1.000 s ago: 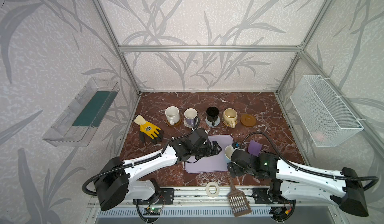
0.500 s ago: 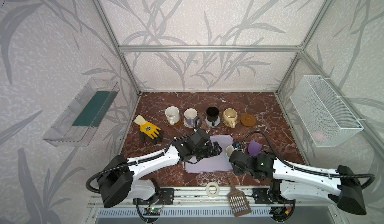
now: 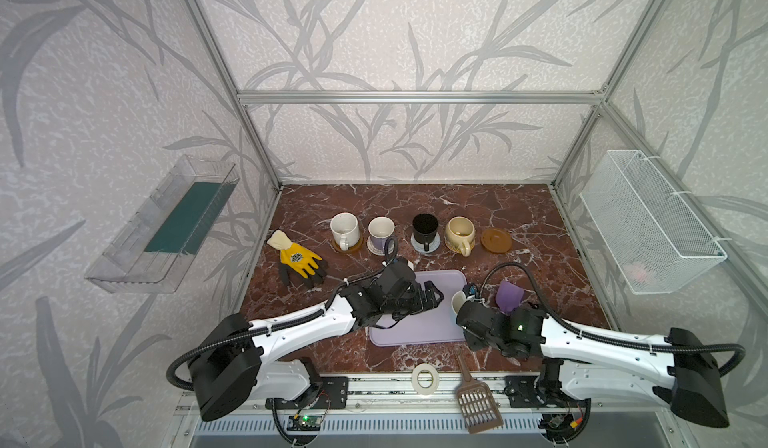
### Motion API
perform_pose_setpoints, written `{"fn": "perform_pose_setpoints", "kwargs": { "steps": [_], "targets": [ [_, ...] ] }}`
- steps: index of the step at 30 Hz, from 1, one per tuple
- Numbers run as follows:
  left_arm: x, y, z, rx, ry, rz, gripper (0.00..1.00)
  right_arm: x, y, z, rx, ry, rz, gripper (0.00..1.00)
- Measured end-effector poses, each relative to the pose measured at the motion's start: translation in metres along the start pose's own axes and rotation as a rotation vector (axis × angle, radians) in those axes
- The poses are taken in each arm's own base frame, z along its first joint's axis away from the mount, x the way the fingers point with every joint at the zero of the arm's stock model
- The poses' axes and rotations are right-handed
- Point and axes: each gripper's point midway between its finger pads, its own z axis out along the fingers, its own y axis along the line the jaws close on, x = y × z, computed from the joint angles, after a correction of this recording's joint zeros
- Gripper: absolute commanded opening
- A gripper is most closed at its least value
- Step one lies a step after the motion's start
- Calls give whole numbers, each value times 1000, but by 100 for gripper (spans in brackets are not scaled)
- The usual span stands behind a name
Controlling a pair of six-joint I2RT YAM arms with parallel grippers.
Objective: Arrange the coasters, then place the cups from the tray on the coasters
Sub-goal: 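Lower the right gripper into the tray and grasp the light blue mug rim, then lift the light blue mug out of the tray with the right gripper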
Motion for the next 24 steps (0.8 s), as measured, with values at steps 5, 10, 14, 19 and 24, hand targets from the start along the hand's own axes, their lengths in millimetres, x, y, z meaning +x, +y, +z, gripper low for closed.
{"fn": "perform_pose_setpoints", "kwargs": {
  "steps": [5,10,14,19,24],
  "targets": [
    [2,4,3,9,-3,-20,99,1,1,3,0,2,4,28],
    [2,5,5,20,-9,-32,99,4,0,7,6,13,5,27],
    [3,7,7,35,-15,-43,99,8,2,9,-1,35,2,24],
    [8,13,10,37,-12,-58,99,12,3,12,1,56,-2,19],
    [5,9,10,51,-26,-61,99,11,3,11,1,55,-2,17]
  ]
}}
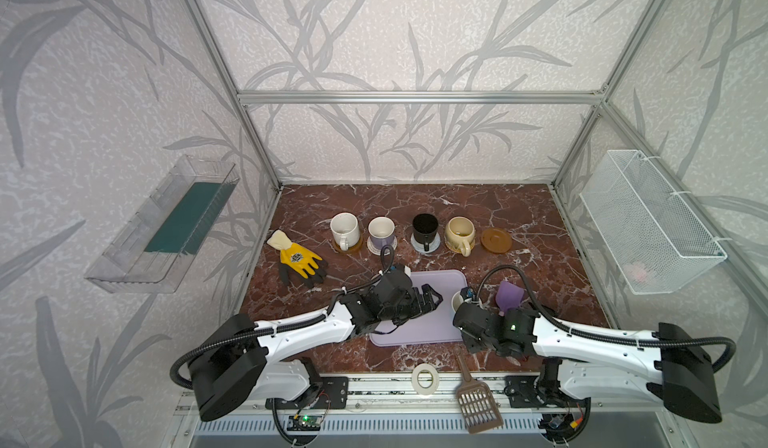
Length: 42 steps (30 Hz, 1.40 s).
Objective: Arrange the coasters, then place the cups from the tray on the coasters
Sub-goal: 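Lift the light blue mug out of the tray with the right gripper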
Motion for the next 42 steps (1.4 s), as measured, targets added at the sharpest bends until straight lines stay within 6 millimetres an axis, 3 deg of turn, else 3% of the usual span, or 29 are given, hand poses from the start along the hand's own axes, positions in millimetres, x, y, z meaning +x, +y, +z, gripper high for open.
{"fn": "perform_pose_setpoints", "kwargs": {
  "steps": [19,27,42],
  "targets": [
    [0,3,2,17,-18,-4,99,-21,7,-13,-20,-55,-22,6],
    [-5,-2,-6,33,-49,3,99,-31,3,-13,-21,-63,-8,0],
    [-11,-3,-8,33,-80,12,99,-41,0,-23,-52,-111,-6,0]
  ]
}}
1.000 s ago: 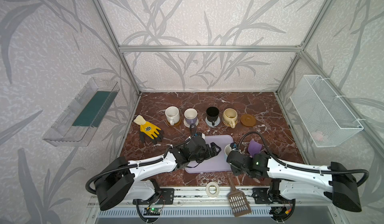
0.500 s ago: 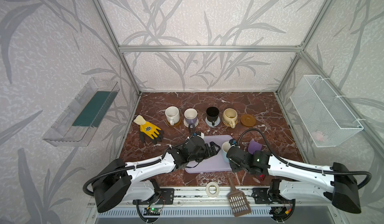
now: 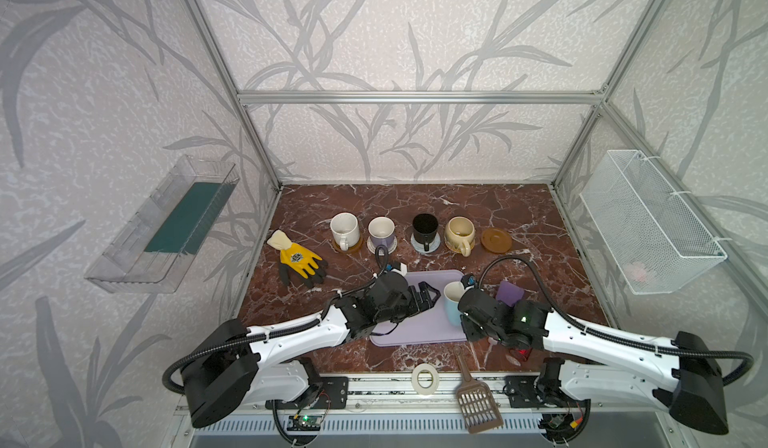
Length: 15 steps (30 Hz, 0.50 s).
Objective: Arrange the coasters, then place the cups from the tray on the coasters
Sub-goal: 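Lift the light blue mug out of the tray with the right gripper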
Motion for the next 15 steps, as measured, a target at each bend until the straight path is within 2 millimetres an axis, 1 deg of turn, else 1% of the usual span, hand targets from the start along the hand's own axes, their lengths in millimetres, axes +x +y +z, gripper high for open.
{"fn": "perform_pose_setpoints", "kwargs": {
  "steps": [10,14,15],
  "targets": [
    [0,0,0,-1,-1,6,99,-4,-6,2,8,2,15,0],
    [-1,0,0,-1,-4,6,99,1,-3,6,-11,27,19,0],
    [-1,0,0,-1,-5,7,99,3,-3,7,-15,33,19,2]
  ]
}}
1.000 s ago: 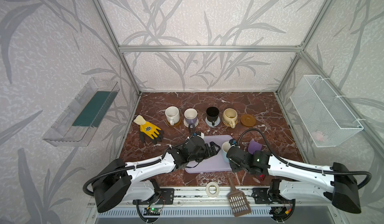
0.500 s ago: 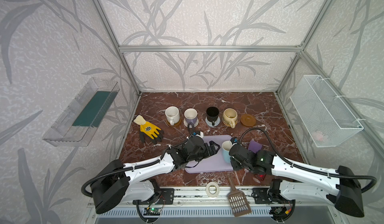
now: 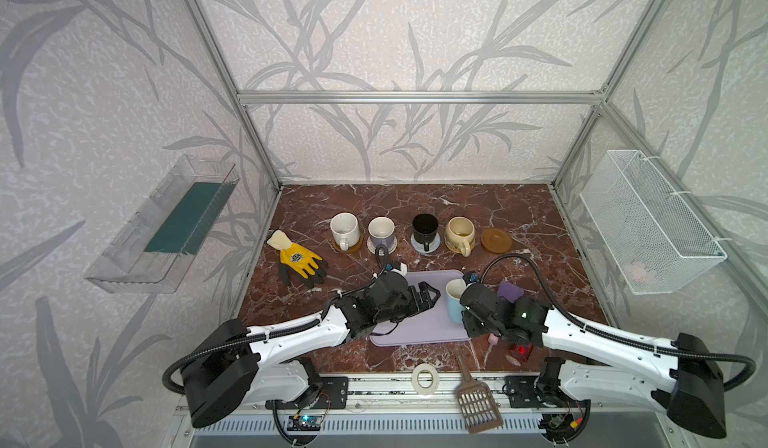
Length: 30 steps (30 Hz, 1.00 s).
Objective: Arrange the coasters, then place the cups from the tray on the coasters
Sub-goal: 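Lift the light blue mug out of the tray with the right gripper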
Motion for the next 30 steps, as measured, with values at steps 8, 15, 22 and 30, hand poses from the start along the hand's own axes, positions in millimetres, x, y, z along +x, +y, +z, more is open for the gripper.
{"fn": "perform_pose_setpoints", "kwargs": {
  "steps": [8,15,22,30],
  "targets": [
    [-1,1,1,6,-9,-2,99,14,-3,8,-2,41,-11,18],
    [1,9,2,-5,-14,-8,99,23,-4,19,16,81,-21,25],
    [-1,7,-2,5,-26,-7,99,26,-6,27,54,121,-32,32],
    [0,9,-2,1,-24,-7,99,16,-3,26,66,103,-30,27]
  ]
}}
